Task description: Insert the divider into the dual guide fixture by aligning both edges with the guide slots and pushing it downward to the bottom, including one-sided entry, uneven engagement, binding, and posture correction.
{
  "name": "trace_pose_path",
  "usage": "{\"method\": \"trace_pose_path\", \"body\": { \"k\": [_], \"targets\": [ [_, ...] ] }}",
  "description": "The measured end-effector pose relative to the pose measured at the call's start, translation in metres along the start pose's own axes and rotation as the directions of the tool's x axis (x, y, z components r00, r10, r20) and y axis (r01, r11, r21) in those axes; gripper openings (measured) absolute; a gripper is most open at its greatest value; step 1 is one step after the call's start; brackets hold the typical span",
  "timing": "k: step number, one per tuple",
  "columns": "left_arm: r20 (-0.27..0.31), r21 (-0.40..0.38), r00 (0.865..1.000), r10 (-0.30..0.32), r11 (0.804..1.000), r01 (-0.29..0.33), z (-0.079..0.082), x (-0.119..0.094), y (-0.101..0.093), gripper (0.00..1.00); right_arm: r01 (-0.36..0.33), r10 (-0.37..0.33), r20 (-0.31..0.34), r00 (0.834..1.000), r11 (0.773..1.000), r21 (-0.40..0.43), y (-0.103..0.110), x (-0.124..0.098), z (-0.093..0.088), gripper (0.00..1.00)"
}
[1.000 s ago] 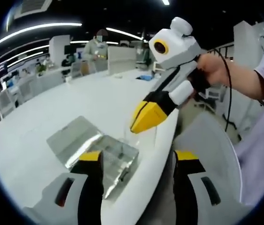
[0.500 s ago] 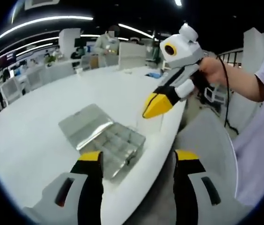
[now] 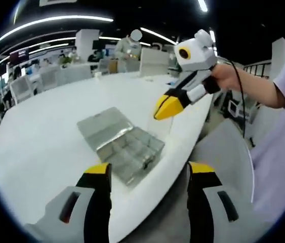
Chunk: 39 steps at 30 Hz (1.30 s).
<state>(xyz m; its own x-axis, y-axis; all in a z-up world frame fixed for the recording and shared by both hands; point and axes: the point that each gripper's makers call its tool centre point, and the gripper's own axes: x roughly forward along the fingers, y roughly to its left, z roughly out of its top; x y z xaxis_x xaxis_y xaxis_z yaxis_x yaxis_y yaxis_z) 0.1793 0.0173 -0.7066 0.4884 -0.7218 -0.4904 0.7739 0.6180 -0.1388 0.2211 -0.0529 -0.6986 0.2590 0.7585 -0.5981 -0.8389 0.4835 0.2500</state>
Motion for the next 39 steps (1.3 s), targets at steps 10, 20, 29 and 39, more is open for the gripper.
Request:
{"method": "trace_pose_path", "body": {
  "k": [10,20,29,39],
  "targets": [
    [0.016,-0.034,0.999,0.051,0.998,-0.050,-0.004,-0.013,0.008,0.58,-0.065,0.062,-0.044,0.997,0.994,-0.091,0.007,0.014,0.007,0.00],
    [0.032,-0.073,0.996,0.084,0.994,-0.082,-0.012,-0.024,0.009,0.58,-0.123,0.107,-0.096,0.990,0.975,-0.186,0.009,0.033,0.010,0.00],
    [0.038,-0.106,0.993,0.109,0.989,-0.104,-0.022,-0.036,0.013,0.58,-0.177,0.138,-0.154,0.978,0.945,-0.275,0.009,0.052,0.008,0.00],
    [0.046,-0.116,0.992,0.121,0.987,-0.115,-0.023,-0.041,0.017,0.58,-0.229,0.173,-0.190,0.966,0.915,-0.332,0.005,0.074,0.008,0.00]
  ]
}}
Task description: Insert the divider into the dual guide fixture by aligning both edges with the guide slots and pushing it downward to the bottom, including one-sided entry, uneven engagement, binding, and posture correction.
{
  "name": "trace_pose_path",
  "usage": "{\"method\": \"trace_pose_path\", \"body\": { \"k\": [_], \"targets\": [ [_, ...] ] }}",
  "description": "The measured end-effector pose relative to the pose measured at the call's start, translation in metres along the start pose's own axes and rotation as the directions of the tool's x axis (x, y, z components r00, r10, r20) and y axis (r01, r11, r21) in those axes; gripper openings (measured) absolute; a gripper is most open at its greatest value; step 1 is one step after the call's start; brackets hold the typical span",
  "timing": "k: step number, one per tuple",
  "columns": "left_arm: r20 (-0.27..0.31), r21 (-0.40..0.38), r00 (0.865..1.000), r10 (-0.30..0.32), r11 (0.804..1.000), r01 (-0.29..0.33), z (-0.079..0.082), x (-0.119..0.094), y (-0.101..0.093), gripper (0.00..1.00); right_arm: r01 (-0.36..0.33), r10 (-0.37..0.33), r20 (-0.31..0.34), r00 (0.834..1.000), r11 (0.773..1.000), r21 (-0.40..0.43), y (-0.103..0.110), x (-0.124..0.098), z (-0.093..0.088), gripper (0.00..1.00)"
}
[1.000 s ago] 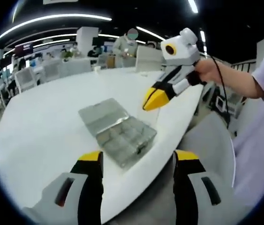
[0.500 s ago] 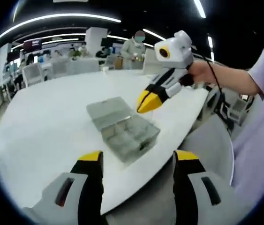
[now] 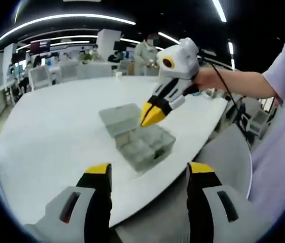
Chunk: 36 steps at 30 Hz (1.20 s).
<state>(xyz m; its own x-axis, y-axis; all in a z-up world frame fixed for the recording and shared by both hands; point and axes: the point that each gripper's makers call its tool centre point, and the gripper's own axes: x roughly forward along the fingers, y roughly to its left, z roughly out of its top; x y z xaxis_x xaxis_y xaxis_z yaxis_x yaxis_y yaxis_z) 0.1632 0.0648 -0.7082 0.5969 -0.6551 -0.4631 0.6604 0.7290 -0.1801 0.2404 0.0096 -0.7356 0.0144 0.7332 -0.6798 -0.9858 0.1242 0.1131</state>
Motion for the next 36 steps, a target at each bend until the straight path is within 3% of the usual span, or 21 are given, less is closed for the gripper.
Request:
{"method": "trace_pose_path", "body": {
  "k": [8,23,36],
  "targets": [
    [0.007,-0.027,1.000,0.006,1.000,-0.006,-0.003,-0.001,0.000,0.58,-0.031,0.031,-0.008,0.999,0.999,-0.007,-0.010,0.014,-0.006,0.00],
    [0.012,-0.058,0.999,0.036,0.998,-0.035,0.002,0.001,0.007,0.58,-0.077,0.075,-0.046,0.996,0.996,-0.043,-0.024,0.022,-0.014,0.00],
    [-0.005,-0.072,0.999,0.048,0.996,-0.048,-0.002,0.004,0.005,0.58,-0.085,0.083,-0.035,0.996,0.995,-0.042,-0.030,0.023,-0.021,0.00]
  ]
}}
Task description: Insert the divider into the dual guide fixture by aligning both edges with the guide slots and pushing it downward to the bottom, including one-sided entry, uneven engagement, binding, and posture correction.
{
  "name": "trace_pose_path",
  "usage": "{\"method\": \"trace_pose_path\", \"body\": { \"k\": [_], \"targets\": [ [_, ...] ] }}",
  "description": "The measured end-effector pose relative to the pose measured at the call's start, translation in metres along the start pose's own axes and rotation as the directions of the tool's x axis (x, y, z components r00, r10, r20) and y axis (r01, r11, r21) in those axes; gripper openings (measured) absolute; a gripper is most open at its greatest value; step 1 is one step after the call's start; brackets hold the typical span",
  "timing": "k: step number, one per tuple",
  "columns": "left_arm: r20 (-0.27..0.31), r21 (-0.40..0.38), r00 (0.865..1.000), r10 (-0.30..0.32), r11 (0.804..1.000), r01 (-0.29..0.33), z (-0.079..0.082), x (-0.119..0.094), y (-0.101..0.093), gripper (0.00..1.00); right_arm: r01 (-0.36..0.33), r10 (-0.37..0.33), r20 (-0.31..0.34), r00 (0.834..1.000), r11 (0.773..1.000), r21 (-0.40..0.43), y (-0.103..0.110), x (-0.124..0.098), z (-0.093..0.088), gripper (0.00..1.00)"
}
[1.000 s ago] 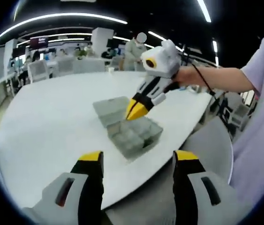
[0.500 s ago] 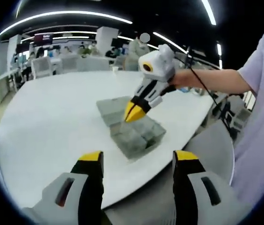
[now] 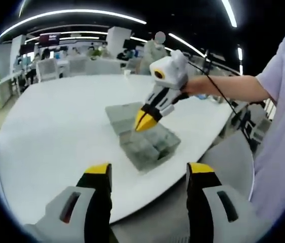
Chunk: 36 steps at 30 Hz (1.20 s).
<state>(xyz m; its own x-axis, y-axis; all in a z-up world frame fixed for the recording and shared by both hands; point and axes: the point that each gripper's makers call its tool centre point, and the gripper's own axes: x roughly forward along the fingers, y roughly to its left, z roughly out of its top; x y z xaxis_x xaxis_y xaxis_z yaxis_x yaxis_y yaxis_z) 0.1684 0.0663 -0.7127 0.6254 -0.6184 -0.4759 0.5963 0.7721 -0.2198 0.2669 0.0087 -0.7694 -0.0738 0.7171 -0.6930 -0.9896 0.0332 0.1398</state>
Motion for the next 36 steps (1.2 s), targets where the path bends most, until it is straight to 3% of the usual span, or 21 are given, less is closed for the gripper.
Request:
{"method": "trace_pose_path", "body": {
  "k": [20,36],
  "targets": [
    [0.008,0.015,1.000,0.007,1.000,-0.007,0.006,-0.008,-0.002,0.58,-0.013,0.012,-0.016,1.000,1.000,-0.008,-0.002,0.009,-0.012,0.00],
    [0.001,0.008,1.000,0.010,1.000,-0.010,0.004,-0.006,-0.008,0.58,-0.010,0.009,-0.020,1.000,0.999,-0.032,-0.003,0.006,-0.010,0.00]
  ]
}}
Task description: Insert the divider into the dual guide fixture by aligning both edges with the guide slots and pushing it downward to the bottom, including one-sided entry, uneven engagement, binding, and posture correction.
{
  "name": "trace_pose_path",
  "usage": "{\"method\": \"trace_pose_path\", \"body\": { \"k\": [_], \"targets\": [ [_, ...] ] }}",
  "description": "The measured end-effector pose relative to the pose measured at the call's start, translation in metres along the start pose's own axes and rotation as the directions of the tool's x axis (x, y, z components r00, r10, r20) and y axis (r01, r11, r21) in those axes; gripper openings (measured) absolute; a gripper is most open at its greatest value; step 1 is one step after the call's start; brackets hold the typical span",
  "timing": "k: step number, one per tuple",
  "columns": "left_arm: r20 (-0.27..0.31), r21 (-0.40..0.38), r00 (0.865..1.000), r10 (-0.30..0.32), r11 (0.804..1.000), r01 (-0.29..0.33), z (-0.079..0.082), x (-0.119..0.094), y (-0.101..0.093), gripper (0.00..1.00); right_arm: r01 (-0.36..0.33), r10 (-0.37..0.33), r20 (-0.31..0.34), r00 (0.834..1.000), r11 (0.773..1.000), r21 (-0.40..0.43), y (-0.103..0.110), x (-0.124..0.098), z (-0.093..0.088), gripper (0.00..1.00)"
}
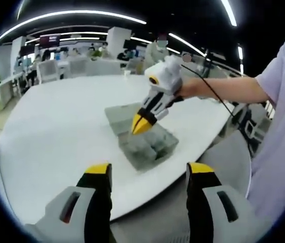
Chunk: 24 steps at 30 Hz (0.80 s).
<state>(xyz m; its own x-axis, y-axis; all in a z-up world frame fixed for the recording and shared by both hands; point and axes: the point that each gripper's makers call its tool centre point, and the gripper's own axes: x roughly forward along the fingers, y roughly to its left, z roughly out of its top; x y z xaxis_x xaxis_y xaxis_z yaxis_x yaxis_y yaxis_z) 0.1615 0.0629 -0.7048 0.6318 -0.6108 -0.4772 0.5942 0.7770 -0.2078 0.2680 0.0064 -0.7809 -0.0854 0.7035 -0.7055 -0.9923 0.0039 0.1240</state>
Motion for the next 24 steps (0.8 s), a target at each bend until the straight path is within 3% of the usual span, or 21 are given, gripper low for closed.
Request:
{"method": "trace_pose_path", "body": {
  "k": [20,24],
  "targets": [
    [0.000,-0.003,1.000,0.007,1.000,-0.007,0.000,-0.002,0.003,0.58,0.000,0.000,-0.007,1.000,1.000,0.004,-0.007,0.011,-0.006,0.00],
    [0.003,-0.005,1.000,0.007,1.000,-0.007,0.000,-0.001,0.003,0.58,0.016,-0.017,0.041,0.999,0.999,0.037,-0.008,0.006,-0.007,0.00]
  ]
}}
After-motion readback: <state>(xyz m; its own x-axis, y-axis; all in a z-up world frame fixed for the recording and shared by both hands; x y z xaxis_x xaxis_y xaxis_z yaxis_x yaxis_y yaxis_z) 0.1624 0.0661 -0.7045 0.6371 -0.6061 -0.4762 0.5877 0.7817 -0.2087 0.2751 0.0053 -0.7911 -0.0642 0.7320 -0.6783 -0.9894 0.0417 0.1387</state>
